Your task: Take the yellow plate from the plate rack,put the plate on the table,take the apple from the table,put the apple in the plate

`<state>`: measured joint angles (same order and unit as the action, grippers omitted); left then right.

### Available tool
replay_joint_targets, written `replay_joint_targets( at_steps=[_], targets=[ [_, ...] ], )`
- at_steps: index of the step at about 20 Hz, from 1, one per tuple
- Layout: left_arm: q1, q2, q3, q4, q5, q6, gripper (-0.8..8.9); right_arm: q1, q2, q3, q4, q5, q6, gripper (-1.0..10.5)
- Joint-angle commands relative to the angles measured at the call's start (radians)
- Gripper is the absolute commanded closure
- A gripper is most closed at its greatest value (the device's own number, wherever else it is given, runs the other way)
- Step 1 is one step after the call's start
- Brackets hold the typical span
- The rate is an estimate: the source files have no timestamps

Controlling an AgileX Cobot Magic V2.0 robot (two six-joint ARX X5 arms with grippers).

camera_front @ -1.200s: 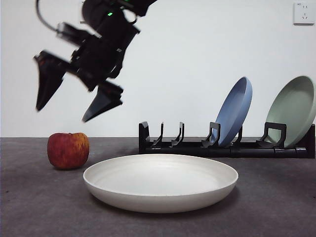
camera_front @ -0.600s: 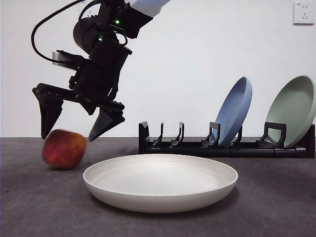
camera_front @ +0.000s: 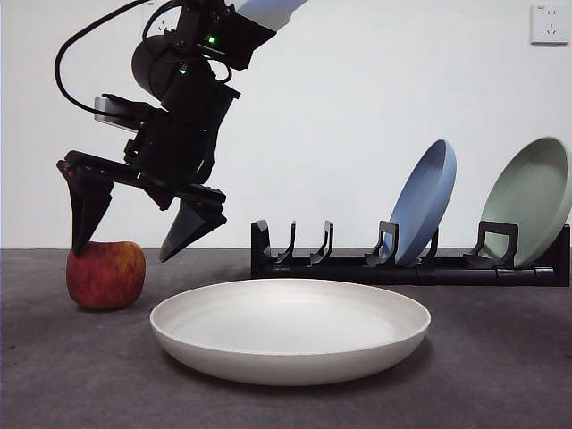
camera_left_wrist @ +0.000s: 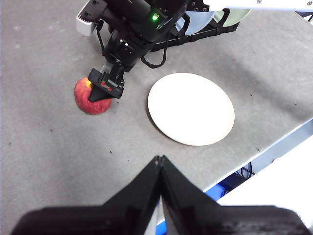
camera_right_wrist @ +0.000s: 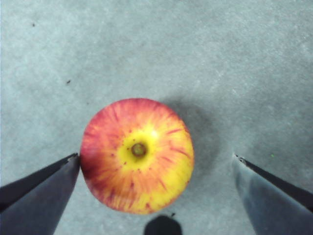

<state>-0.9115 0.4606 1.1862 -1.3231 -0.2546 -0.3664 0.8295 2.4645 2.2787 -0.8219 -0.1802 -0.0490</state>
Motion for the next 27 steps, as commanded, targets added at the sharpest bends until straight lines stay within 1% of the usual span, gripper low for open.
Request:
replay_joint_targets(
  at_steps=[1, 3, 6, 7, 8, 9, 11, 13, 16, 18, 22, 25, 26, 27],
  targets=[
    [0.002, -0.003, -0.005, 0.005, 0.000, 0.013, 8.21, 0.009, 0.026, -0.006, 0.008, -0.004, 0.008, 2.6],
    [0.002, -0.003, -0.005, 0.006, 0.000, 0.013, 8.21, 0.009, 0.026, -0.006, 0.001, -0.029, 0.020, 2.6],
    [0.002, -0.003, -0.005, 0.006, 0.000, 0.013, 8.21, 0.014, 0.026, -0.006, 0.001, -0.029, 0.022, 2.6],
    [0.002, -0.003, -0.005, 0.006, 0.000, 0.016, 8.21, 0.015, 0.026, -0.006, 0.003, -0.030, 0.025, 2.9],
    [0.002, -0.003, -0.005, 0.006, 0.000, 0.019, 8.21, 0.017, 0.026, -0.006, 0.004, -0.030, 0.031, 3.6],
    [0.002, -0.003, -0.005, 0.006, 0.000, 0.019, 8.21, 0.017, 0.026, -0.006, 0.003, -0.030, 0.037, 4.1],
    [0.002, -0.003, -0.005, 0.006, 0.000, 0.019, 8.21, 0.018, 0.031, -0.006, 0.000, -0.029, 0.067, 4.1],
    [0.002, -0.003, -0.005, 0.006, 0.000, 0.021, 8.21, 0.021, 0.045, -0.006, -0.008, -0.030, 0.077, 4.2],
    [0.002, -0.003, -0.005, 0.006, 0.000, 0.024, 8.21, 0.028, 0.071, -0.006, -0.018, -0.019, 0.085, 5.3],
    [0.002, -0.003, -0.005, 0.006, 0.000, 0.024, 8.21, 0.031, 0.071, -0.006, 0.008, 0.018, 0.096, 6.1],
    [0.002, -0.003, -0.005, 0.006, 0.000, 0.024, 8.21, 0.034, 0.064, -0.005, 0.035, 0.021, 0.102, 7.6],
    [0.002, -0.003, -0.005, 0.006, 0.000, 0.024, 8.21, 0.035, 0.064, -0.005, 0.021, 0.016, 0.101, 9.4],
    [0.002, -0.003, -0.005, 0.005, 0.000, 0.024, 8.21, 0.034, 0.064, -0.005, 0.021, 0.016, 0.101, 9.6],
    [0.002, -0.003, -0.005, 0.005, 0.000, 0.024, 8.21, 0.034, 0.062, -0.005, 0.021, 0.016, 0.101, 9.6]
  ],
)
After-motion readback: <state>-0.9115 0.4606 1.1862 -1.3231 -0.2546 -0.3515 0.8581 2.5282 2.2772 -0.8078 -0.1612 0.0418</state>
